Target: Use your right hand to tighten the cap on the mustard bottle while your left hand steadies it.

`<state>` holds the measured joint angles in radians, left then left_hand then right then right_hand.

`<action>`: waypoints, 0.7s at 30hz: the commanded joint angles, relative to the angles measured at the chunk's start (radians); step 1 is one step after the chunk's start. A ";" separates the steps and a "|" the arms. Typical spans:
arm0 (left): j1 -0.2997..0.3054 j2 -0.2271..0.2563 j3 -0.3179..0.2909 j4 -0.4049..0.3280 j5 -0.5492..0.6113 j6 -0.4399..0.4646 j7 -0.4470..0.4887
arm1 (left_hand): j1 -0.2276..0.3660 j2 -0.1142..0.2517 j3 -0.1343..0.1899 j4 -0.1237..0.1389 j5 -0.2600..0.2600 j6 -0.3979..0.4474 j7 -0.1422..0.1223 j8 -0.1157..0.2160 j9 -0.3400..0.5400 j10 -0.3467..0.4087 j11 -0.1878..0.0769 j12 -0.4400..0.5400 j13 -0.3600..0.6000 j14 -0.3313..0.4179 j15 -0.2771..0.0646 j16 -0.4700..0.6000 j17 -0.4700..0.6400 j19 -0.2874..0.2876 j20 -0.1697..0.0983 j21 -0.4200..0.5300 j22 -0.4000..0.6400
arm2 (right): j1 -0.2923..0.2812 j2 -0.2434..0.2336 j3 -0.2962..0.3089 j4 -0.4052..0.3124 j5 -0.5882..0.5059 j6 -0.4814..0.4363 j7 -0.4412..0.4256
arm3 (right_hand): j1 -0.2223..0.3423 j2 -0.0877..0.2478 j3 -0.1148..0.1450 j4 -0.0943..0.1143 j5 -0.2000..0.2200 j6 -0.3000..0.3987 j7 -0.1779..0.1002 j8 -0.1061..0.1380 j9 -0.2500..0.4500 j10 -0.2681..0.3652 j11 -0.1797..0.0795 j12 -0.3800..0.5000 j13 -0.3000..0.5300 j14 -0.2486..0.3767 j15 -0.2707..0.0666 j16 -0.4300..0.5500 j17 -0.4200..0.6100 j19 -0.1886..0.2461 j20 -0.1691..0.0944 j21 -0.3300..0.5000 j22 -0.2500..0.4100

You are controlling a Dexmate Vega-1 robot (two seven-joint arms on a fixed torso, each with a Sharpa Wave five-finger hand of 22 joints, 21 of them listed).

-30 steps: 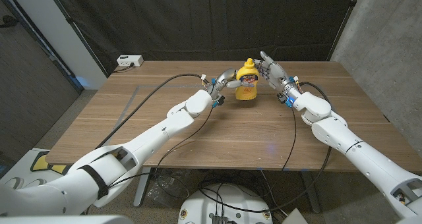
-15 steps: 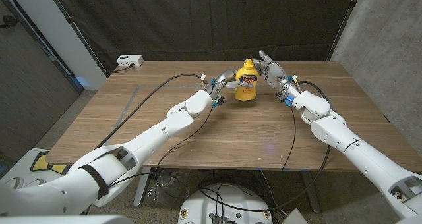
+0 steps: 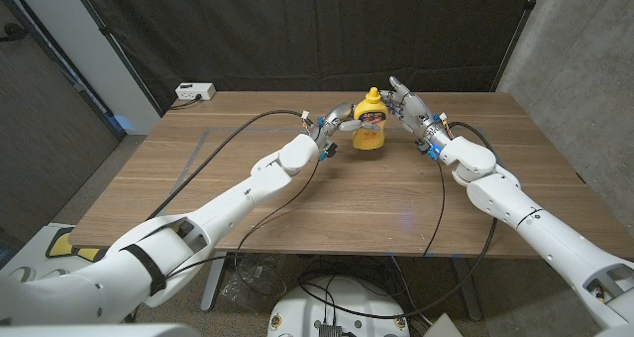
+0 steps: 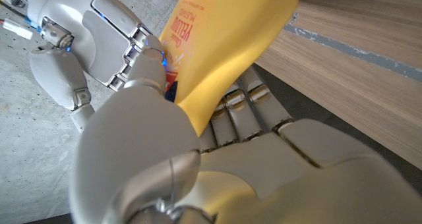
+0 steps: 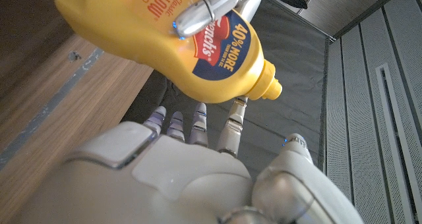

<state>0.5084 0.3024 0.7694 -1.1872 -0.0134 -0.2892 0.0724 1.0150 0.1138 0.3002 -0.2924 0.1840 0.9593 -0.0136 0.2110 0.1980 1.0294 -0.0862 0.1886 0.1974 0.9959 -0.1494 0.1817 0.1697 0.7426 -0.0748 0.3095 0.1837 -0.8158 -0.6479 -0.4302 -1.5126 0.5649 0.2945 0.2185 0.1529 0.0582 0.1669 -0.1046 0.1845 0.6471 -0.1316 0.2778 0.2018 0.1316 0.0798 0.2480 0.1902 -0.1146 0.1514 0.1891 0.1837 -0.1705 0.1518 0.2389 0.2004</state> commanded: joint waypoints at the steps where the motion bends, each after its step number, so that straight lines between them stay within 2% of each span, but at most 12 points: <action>1: -0.012 -0.009 0.001 0.022 0.001 -0.004 0.010 | -0.025 0.023 0.215 0.204 0.000 0.050 0.046 0.004 0.002 0.012 -0.004 0.005 0.004 0.005 0.001 0.004 0.003 0.001 0.001 -0.003 0.003 | -0.003 -0.009 0.005 0.001 -0.003 -0.002 -0.004 | -0.010 0.004 0.000 0.005 0.002 0.039 0.003 0.017 0.009 0.018 -0.003 0.007 0.004 0.010 0.004 0.006 0.004 -0.178 0.010 -0.004 0.001; 5: -0.015 -0.012 -0.001 0.026 0.000 0.000 0.016 | -0.026 0.022 0.217 0.203 0.000 0.050 0.046 0.003 0.002 0.012 -0.004 0.005 0.004 0.006 0.001 0.004 0.003 0.001 0.001 -0.003 0.003 | -0.009 -0.011 0.011 -0.003 -0.004 0.005 -0.009 | -0.012 0.007 0.000 0.007 0.003 0.091 0.007 0.037 0.014 0.038 -0.007 0.013 0.003 0.020 0.005 0.007 0.004 -0.176 0.009 -0.003 0.001; 9: -0.018 -0.015 -0.001 0.030 -0.001 0.006 0.019 | -0.027 0.022 0.218 0.203 0.000 0.051 0.046 0.004 0.002 0.012 -0.004 0.005 0.004 0.005 0.001 0.003 0.003 0.002 0.001 -0.003 0.003 | -0.013 -0.013 0.015 -0.002 -0.004 0.014 -0.011 | -0.010 0.010 0.002 0.006 0.004 0.132 -0.001 0.054 0.019 0.061 -0.012 0.021 0.003 0.033 0.002 0.010 0.003 -0.167 0.006 0.000 0.001; 17: -0.019 -0.030 -0.006 0.054 -0.030 0.006 0.010 | -0.028 0.022 0.222 0.202 0.000 0.047 0.048 0.002 0.003 0.013 -0.006 0.006 0.004 0.005 0.004 0.004 0.003 0.002 0.000 -0.004 0.003 | -0.030 -0.023 0.024 -0.013 0.000 0.020 -0.015 | 0.004 0.017 0.010 0.000 0.005 0.157 -0.012 0.065 0.023 0.071 -0.022 0.023 0.003 0.041 -0.003 0.010 0.003 -0.168 0.006 -0.001 0.001; 21: -0.022 -0.041 -0.006 0.074 -0.037 -0.014 0.014 | -0.029 0.021 0.224 0.202 0.000 0.050 0.049 0.004 0.003 0.014 -0.001 0.007 0.004 0.008 0.004 0.005 0.003 0.002 0.000 -0.004 0.003 | -0.038 -0.026 0.029 -0.021 0.002 0.018 -0.023 | 0.009 0.017 0.011 -0.003 0.005 0.143 -0.021 0.059 0.023 0.075 -0.023 0.024 0.003 0.043 -0.004 0.009 0.002 -0.168 0.006 -0.002 0.000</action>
<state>0.4919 0.2817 0.7690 -1.1496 -0.0241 -0.2866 0.0858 1.0095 0.1082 0.3085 -0.3006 0.1839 0.9654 -0.0082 0.2110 0.1998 1.0327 -0.0895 0.1855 0.1982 0.9899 -0.1461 0.1817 0.1695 0.7426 -0.0749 0.3095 0.1837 -0.8342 -0.6636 -0.4135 -1.5177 0.5632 0.3068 0.2074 0.1527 0.0746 0.1728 -0.1048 0.1846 0.7774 -0.1446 0.3371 0.2128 0.1970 0.0541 0.2664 0.1901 -0.0777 0.1410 0.1891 0.1837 -0.1705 0.1518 0.2389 0.2004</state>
